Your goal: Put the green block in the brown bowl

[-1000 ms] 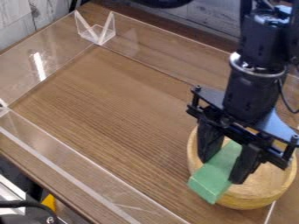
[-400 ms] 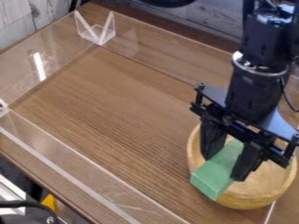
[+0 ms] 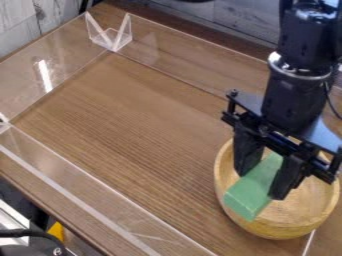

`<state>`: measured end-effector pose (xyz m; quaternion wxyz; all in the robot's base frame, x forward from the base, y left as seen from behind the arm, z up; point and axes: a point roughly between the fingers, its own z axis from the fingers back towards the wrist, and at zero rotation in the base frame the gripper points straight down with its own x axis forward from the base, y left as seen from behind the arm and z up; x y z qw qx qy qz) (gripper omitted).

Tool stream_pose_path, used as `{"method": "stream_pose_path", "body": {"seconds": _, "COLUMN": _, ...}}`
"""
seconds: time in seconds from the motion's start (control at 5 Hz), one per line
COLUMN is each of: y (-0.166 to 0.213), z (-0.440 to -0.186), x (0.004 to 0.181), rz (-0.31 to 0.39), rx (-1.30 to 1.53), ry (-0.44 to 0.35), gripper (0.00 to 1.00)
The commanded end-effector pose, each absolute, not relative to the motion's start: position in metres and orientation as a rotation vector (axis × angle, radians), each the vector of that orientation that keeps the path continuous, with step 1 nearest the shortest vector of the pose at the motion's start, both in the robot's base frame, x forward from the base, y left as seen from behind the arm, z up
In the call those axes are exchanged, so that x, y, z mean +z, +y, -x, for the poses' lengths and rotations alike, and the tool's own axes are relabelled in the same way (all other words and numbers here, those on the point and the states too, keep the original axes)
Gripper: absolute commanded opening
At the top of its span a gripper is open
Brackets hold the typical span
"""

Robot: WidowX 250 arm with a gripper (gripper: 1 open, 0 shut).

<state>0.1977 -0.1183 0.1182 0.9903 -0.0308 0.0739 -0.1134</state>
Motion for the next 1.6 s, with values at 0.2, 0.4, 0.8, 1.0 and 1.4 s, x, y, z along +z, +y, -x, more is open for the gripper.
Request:
{"method": "stream_pose_path", "body": {"seconds": 0.2, "y": -0.111, "z": -0.205, "x": 0.124, "rz": 0.078, "rx": -0.177, "ry": 0.106, "gripper": 0.0}}
{"method": "stream_pose_path", "body": {"seconds": 0.4, "y": -0.11, "z": -0.205, "x": 0.122, "rz": 0.081, "rx": -0.161, "ry": 0.106, "gripper": 0.0}}
{"method": "stream_pose_path", "body": {"seconds": 0.8, "y": -0.106, "z": -0.207, "x": 0.12, "rz": 0.087, "rx": -0.131, "ry": 0.104, "gripper": 0.0}}
{"method": "stream_pose_path", "body": {"seconds": 1.0, "y": -0.104, "z": -0.207, "x": 0.119, "rz": 0.091, "rx": -0.117, "ry": 0.104, "gripper": 1.0}}
{"method": "stream_pose_path", "body": {"seconds": 1.4, "y": -0.096, "z": -0.21, "x": 0.121, "rz": 0.096, "rx": -0.084, "ry": 0.094, "gripper": 1.0}}
